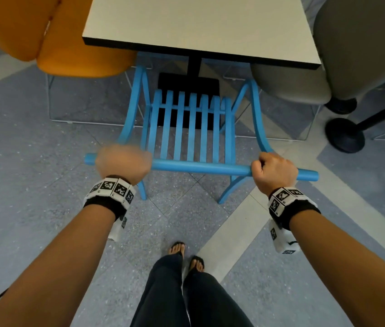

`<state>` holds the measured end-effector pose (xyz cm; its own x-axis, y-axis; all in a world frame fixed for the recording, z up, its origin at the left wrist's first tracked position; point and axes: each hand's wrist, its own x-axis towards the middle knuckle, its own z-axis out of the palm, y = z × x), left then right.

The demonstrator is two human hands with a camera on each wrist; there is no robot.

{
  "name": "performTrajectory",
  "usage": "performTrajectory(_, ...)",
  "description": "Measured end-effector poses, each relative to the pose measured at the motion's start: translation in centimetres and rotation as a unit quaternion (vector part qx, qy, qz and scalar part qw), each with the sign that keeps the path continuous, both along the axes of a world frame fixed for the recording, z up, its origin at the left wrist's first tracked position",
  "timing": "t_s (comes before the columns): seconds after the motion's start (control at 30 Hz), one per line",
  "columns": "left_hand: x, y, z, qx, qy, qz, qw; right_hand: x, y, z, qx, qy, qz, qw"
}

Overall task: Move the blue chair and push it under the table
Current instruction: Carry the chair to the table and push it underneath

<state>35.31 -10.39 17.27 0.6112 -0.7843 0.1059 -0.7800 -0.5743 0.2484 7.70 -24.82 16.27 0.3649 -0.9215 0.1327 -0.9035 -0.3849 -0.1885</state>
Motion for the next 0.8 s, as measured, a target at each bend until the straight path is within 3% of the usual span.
performTrajectory(0.17,-0.3,-0.4,0.3,0.034,0.008,-0.023,0.999,-0.5,-0.3,-0.2,-0.005,0.016,-0.016,1.000)
performTrajectory(0.33,-0.8,-0.8,0.5,0.061,0.022,0.007,0.998,-1.7,-0.6,-0.7,-0.014,0.016,-0.020,1.000)
performTrajectory(0.6,-2.3,-0.6,0.4,0.060,0.022,0.046,0.997,-3.5,-0.9,-0.7,-0.013,-0.024,0.015,1.000)
performTrajectory(0.8,-4.6,0.1,0.1,0.061,0.015,0.042,0.997,-6.5,-1.1,-0.7,-0.044,-0.061,-0.011,0.997)
